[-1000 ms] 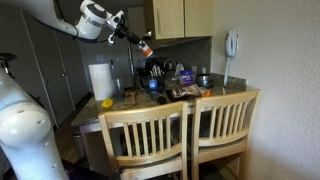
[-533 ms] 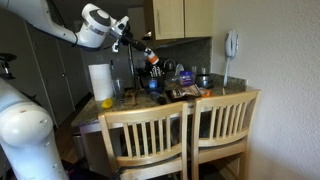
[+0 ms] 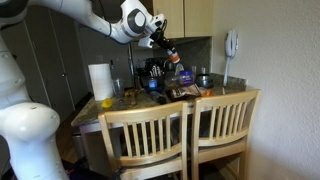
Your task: Pick up the white bottle and move it forward
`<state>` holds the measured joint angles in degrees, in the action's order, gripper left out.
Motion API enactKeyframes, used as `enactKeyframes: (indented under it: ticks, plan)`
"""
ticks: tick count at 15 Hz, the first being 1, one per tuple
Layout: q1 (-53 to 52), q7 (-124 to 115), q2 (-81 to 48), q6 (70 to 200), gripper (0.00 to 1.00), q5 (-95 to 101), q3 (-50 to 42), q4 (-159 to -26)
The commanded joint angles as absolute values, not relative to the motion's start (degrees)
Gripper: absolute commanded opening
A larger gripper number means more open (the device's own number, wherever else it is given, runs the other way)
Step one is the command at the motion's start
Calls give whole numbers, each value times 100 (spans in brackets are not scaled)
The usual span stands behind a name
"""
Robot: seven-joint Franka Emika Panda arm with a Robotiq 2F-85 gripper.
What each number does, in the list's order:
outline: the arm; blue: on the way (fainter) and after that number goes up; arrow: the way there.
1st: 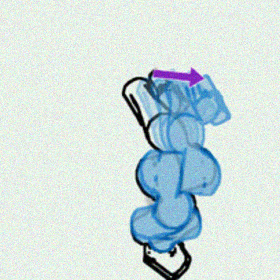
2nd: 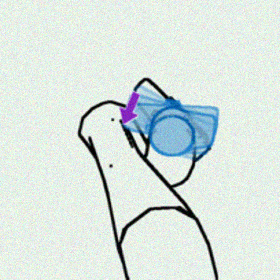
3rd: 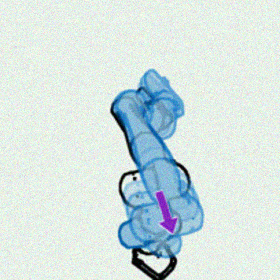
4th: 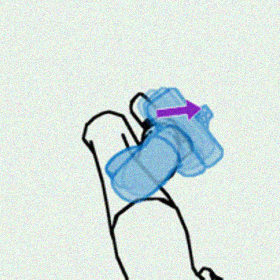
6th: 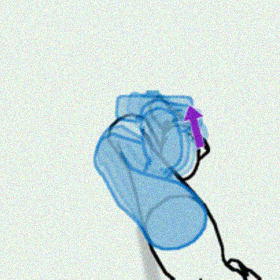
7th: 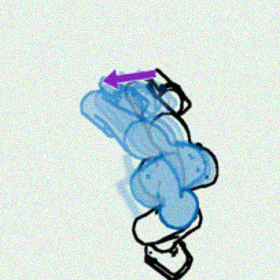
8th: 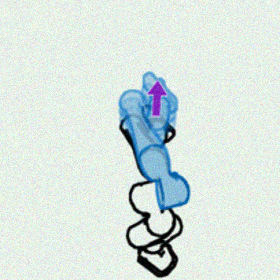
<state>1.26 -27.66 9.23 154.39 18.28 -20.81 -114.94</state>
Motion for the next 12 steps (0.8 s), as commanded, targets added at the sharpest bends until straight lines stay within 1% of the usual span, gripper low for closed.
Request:
enactKeyframes:
  ticks: [1, 2, 4, 6, 7, 8, 9, 11, 12]
  plan:
    - [-581, -1270, -65, 14581, 30, 206, -2674, -10085]
    - [55, -1019, -319, 14346, 30, -118, -2100, -9776]
    - [295, -921, -785, 13903, 30, -236, -1930, -9084]
    - [515, -1174, -1244, 13493, 30, 51, -1798, -8410]
    - [621, -1079, -1438, 13359, 80, -28, -1726, -8081]
    - [775, -765, -1590, 13353, 81, -254, -1635, -7780]
    - [935, -418, -1660, 13346, 87, -475, -1517, -7589]
    - [1150, 90, -1297, 13761, 99, -500, -1407, -8082]
    - [1056, 319, -1041, 14016, 100, -553, -1603, -8524]
